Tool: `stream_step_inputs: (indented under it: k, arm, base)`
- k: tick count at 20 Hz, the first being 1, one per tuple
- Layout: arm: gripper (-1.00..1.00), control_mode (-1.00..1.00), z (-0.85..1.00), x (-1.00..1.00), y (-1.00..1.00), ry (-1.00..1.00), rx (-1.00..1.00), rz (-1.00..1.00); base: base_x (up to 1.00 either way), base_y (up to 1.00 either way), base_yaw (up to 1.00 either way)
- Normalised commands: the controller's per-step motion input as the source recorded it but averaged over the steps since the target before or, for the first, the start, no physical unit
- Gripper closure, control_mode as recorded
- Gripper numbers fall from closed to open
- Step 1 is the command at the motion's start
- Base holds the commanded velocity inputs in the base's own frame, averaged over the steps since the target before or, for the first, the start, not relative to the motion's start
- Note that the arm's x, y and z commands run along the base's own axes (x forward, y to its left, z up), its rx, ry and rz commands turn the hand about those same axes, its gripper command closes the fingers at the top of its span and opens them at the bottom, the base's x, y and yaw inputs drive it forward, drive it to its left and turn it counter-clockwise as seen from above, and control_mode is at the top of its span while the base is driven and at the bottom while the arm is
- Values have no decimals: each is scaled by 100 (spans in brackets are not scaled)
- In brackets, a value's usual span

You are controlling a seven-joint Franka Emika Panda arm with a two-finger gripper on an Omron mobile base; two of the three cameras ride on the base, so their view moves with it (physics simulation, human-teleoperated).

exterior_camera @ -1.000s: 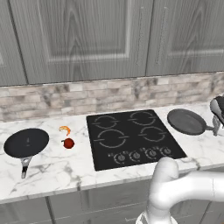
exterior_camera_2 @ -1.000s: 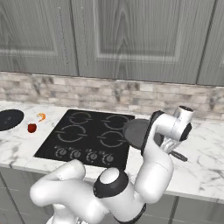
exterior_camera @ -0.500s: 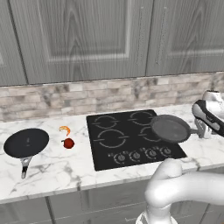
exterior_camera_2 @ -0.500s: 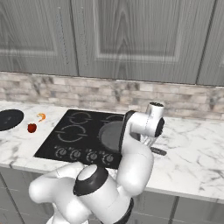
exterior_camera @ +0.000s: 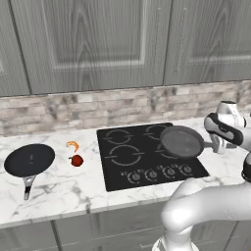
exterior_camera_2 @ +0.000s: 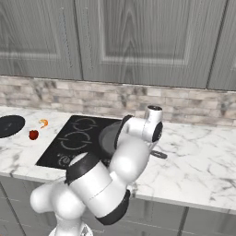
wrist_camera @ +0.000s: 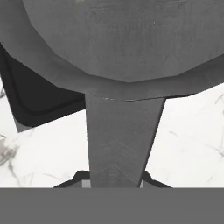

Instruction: Place both pans onto different burners. Then place the bell pepper and the shrimp on different pans.

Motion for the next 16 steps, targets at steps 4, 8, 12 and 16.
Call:
stream_step_inputs:
  k: [4,8,12,16]
  arm:
    - [100,-100,5,42,28,0,0,0]
    - [100,-100,8,24,30,3,0,0]
    - [100,-100,0,18,9,4,0,2]
    - [100,-100,-2,16,0,1,0,4]
  base:
    - [0,0,0]
    - [0,0,0]
    - [0,0,0]
    - [0,0,0]
